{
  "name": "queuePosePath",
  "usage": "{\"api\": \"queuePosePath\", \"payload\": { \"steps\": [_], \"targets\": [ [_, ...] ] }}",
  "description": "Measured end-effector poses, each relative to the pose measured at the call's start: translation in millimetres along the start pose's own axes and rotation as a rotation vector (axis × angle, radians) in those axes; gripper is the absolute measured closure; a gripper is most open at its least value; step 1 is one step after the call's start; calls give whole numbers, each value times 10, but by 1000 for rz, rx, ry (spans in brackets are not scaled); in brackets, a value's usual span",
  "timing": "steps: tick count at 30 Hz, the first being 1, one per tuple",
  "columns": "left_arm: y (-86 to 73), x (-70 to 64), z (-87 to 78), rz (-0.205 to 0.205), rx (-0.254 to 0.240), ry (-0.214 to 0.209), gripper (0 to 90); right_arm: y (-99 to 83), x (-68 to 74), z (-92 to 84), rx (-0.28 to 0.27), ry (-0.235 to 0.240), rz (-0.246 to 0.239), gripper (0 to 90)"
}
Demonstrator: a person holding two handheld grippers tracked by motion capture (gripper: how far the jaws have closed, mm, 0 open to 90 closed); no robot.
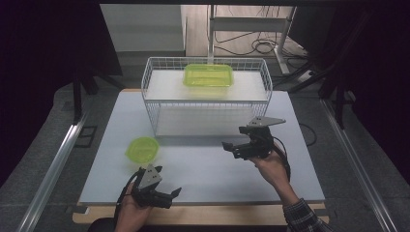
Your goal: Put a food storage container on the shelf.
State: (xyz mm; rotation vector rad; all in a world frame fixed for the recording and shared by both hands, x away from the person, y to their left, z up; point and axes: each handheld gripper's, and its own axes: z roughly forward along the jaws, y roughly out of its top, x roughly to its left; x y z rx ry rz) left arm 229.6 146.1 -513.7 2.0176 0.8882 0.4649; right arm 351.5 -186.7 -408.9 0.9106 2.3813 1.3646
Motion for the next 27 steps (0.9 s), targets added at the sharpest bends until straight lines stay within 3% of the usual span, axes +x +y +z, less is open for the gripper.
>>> {"api": "queuePosePath", "payload": {
  "steps": [4, 13, 27],
  "targets": [
    [1, -8, 5, 3, 4, 4, 24, -159, -8, -49, -16, -8, 1, 55],
    [1, -11, 9, 9, 10, 6, 21, -364, -13, -87, 14, -28, -23, 23],
    [-7, -21, 38, 25, 31, 15, 21, -770, 7, -153, 63, -48, -10, 19]
  ]
}}
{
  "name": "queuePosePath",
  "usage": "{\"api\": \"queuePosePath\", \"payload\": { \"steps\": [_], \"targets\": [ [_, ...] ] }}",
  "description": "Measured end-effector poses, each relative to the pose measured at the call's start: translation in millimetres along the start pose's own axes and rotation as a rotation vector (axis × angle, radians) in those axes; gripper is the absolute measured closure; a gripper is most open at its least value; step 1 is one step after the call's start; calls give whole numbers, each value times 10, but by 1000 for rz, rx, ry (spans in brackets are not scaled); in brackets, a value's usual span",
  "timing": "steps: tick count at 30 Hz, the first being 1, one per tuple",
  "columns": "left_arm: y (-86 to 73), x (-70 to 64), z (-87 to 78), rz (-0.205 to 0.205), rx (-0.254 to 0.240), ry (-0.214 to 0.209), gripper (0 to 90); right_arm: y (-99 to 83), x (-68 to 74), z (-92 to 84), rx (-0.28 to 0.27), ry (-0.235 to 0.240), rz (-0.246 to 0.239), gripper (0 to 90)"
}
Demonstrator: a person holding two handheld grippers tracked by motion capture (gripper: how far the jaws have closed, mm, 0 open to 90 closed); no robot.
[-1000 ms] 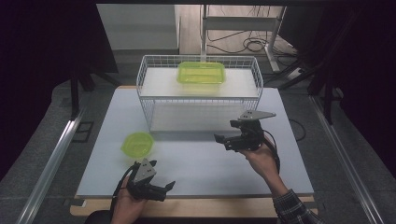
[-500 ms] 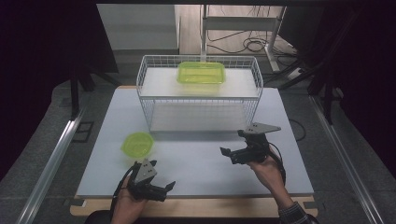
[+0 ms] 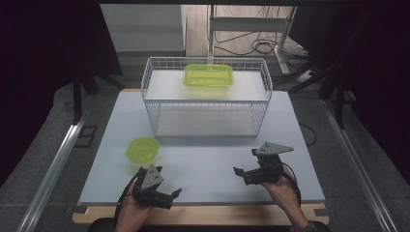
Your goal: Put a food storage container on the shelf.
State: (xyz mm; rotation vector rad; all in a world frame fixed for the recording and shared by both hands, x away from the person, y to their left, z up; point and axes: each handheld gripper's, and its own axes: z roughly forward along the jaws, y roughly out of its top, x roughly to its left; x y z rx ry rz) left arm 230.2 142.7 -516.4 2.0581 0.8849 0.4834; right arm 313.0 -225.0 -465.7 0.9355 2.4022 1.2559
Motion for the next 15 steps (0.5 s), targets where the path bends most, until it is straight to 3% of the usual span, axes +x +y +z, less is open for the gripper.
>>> {"api": "queuePosePath", "payload": {
  "steps": [7, 15],
  "targets": [
    [-2, -5, 9, 7, -2, -7, 19, -171, -50, -17, 17, -1, 16, 19],
    [-4, -6, 20, 8, 4, -6, 19, -345, -17, 75, 92, 12, 13, 19]
  ]
}}
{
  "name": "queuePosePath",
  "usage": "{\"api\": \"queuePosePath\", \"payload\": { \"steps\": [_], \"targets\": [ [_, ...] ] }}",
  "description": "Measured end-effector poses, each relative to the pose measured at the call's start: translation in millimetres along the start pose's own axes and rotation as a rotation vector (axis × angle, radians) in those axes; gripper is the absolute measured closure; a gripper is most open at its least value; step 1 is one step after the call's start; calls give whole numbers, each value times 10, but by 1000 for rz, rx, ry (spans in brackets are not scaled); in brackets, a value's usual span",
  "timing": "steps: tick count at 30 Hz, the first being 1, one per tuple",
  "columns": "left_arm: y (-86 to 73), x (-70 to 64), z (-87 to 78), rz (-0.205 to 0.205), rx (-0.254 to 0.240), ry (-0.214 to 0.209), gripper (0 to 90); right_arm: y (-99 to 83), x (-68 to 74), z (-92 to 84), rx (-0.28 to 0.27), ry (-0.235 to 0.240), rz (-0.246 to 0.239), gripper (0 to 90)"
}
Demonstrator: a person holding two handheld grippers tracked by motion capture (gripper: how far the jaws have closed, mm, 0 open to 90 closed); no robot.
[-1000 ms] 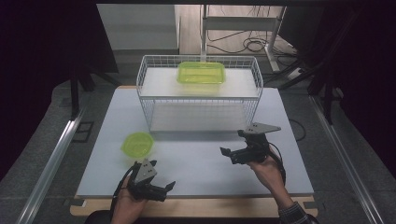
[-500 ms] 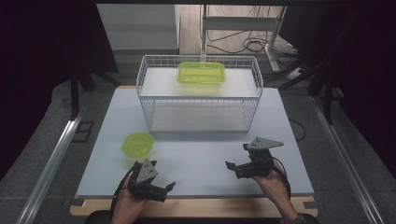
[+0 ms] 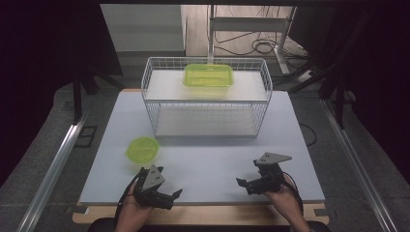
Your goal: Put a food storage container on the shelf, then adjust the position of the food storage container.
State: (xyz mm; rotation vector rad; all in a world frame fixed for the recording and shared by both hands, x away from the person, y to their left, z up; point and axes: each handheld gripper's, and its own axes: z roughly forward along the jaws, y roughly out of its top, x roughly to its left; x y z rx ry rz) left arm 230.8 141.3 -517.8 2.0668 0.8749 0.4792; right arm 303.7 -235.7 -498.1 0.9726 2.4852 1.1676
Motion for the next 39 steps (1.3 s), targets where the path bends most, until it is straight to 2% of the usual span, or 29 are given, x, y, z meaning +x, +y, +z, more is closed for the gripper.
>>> {"api": "queuePosePath", "payload": {
  "steps": [4, 8, 12, 13, 16, 18, 21, 26, 27, 30, 31, 33, 35, 36, 37, 38, 39],
  "targets": [
    [0, -1, 3, 0, 2, -2, 19, -13, 0, 23, 10, -4, -8, 20],
    [3, 5, 2, -13, 0, -9, 18, -32, -27, 35, 11, -3, 5, 19],
    [7, 18, 11, -29, 24, 3, 18, -35, -46, 33, 7, -8, 17, 19],
    [12, 18, 16, -26, 47, 22, 19, -37, -53, 34, 5, -8, 18, 19],
    [36, 21, 1, -43, 45, 2, 49, -39, -63, 28, 0, -12, 17, 21],
    [69, 11, -14, -30, 43, 13, 77, -35, -65, 20, -3, -18, 13, 22],
    [133, 16, -54, -6, 33, 17, 167, -34, -68, 11, -10, -23, 14, 24],
    [214, 85, -121, -21, 1, 9, 436, -36, -75, 9, -12, -25, 12, 26],
    [246, 159, -149, -40, -16, 3, 490, -37, -75, 11, -11, -26, 11, 26],
    [257, 229, -169, -57, -24, 5, 645, -39, -71, 19, -7, -24, 9, 28],
    [259, 332, -199, -90, -42, 3, 696, -41, -68, 25, -3, -22, 5, 30],
    [262, 379, -212, -94, -43, 10, 781, -44, -64, 33, 7, -21, -2, 31],
    [283, 513, -248, -89, -37, 44, 843, -46, -61, 44, 7, -19, -8, 32],
    [283, 513, -248, -89, -37, 44, 866, -46, -61, 44, 7, -19, -8, 32],
    [292, 611, -262, -95, -36, 55, 888, -46, -57, 47, 8, -19, -10, 32],
    [292, 611, -262, -95, -36, 55, 897, -46, -57, 47, 8, -19, -10, 32],
    [294, 712, -273, -113, -39, 68, 898, -47, -57, 48, 7, -19, -10, 33]
  ]
}}
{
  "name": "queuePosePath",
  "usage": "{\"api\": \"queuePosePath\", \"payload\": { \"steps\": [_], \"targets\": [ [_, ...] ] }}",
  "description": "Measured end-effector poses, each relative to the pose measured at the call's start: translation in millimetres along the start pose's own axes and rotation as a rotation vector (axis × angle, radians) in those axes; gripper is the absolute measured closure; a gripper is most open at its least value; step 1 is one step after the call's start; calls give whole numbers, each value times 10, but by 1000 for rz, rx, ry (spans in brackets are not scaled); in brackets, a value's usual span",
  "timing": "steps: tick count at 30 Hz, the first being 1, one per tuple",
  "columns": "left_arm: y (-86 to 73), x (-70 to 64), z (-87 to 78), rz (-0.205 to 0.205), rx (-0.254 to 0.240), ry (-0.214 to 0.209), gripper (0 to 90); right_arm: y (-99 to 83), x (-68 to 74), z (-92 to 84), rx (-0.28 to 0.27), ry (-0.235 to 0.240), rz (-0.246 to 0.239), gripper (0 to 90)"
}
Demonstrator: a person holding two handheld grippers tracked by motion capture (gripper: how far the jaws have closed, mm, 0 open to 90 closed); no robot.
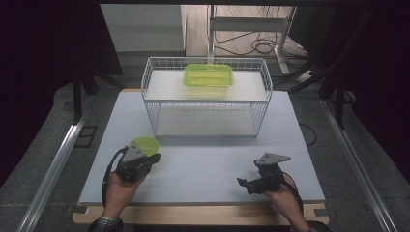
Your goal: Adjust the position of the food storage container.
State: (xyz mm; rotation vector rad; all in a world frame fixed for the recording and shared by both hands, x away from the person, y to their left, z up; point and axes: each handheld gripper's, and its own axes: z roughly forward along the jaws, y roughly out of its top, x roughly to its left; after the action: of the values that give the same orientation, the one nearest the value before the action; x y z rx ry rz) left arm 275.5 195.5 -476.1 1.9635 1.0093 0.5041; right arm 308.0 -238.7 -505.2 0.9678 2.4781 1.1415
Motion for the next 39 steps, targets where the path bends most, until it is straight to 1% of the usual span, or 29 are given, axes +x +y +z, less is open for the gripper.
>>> {"api": "queuePosePath", "payload": {
  "steps": [1, 2, 3, 4, 5, 6, 7, 8, 9, 10, 11, 12, 14, 16, 17, 18, 20, 24, 26, 27, 28, 30, 31, 33, 34, 35, 38, 39],
  "targets": [
    [0, 0, 0, 0, 0, 0, 898, -1, -3, 0, -1, -1, 1, 33],
    [11, 98, -12, -17, -6, 15, 899, 0, -2, 0, -3, -1, 5, 33],
    [11, 98, -12, -17, -6, 15, 898, -2, -9, -3, -3, -1, 7, 34],
    [23, 186, -29, -34, -15, 33, 898, -4, -14, -2, -6, 1, 9, 34],
    [23, 186, -29, -34, -15, 33, 898, -4, -14, -2, -6, 1, 9, 34],
    [30, 267, -37, -49, -17, 51, 898, -7, -18, 1, -8, 2, 16, 34],
    [30, 267, -37, -49, -17, 51, 898, -8, -20, 0, -6, 2, 17, 34],
    [26, 343, -31, -62, -11, 69, 897, -8, -20, 1, -6, 2, 17, 34],
    [26, 343, -31, -62, -11, 69, 897, -8, -20, 1, -6, 2, 17, 34],
    [12, 417, -14, -77, -1, 83, 897, -10, -20, 5, -5, 3, 18, 34],
    [12, 417, -14, -77, -1, 83, 897, -10, -20, 5, -5, 3, 18, 34],
    [-9, 487, 1, -89, 5, 102, 898, -12, -19, 11, -4, 4, 16, 34],
    [-28, 551, 0, -99, 4, 122, 897, -13, -16, 14, -3, 5, 18, 35],
    [-44, 608, -17, -110, -1, 142, 897, -15, -18, 14, 0, 5, 18, 35],
    [-44, 608, -17, -110, -1, 142, 897, -15, -18, 14, 0, 5, 18, 35],
    [-65, 657, -37, -121, -9, 162, 897, -17, -20, 15, 2, 5, 17, 35],
    [-95, 705, -51, -122, -8, 192, 895, -20, -21, 19, 1, 6, 18, 35],
    [-183, 815, -67, -150, 0, 229, 896, -26, -24, 29, 6, 6, 18, 36],
    [-226, 858, -68, -158, 8, 248, 896, -28, -23, 34, 8, 8, 16, 37],
    [-226, 858, -68, -158, 8, 248, 896, -28, -23, 34, 8, 8, 16, 37],
    [-262, 894, -54, -175, 17, 258, 896, -30, -22, 38, 12, 10, 14, 37],
    [-289, 915, -29, -185, 28, 263, 895, -33, -20, 45, 15, 10, 13, 37],
    [-289, 915, -29, -185, 28, 263, 895, -33, -20, 45, 15, 10, 13, 37],
    [-305, 922, 2, -185, 43, 273, 895, -33, -16, 47, 17, 11, 14, 37],
    [-313, 923, 42, -188, 52, 275, 894, -33, -18, 48, 17, 11, 13, 38],
    [-313, 918, 56, -185, 60, 285, 895, -34, -20, 49, 17, 11, 12, 38],
    [-315, 892, 111, -173, 86, 287, 894, -36, -22, 52, 19, 13, 13, 38],
    [-315, 892, 111, -173, 86, 287, 894, -36, -22, 52, 19, 13, 13, 38]
  ]
}}
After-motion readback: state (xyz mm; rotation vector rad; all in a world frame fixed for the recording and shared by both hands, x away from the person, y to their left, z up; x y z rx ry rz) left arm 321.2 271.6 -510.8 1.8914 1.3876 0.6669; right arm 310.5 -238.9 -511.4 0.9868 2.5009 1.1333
